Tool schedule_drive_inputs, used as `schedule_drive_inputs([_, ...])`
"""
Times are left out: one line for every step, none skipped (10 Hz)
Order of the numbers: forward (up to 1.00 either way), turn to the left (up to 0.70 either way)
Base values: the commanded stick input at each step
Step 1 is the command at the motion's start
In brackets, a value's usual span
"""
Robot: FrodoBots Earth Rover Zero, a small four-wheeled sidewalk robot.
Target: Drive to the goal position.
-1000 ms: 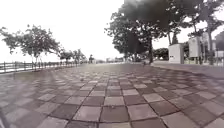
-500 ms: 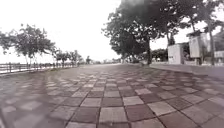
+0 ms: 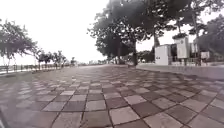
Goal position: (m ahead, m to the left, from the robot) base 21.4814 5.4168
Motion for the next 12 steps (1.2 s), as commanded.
schedule_drive_inputs([1.00, 0.00])
schedule_drive_inputs([1.00, 0.00])
schedule_drive_inputs([1.00, 0.00])
schedule_drive_inputs([1.00, 0.00])
schedule_drive_inputs([1.00, 0.08])
schedule_drive_inputs([1.00, 0.33])
schedule_drive_inputs([1.00, 0.00])
schedule_drive_inputs([1.00, 0.00])
schedule_drive_inputs([1.00, 0.00])
schedule_drive_inputs([1.00, 0.00])
schedule_drive_inputs([1.00, 0.00])
schedule_drive_inputs([1.00, 0.00])
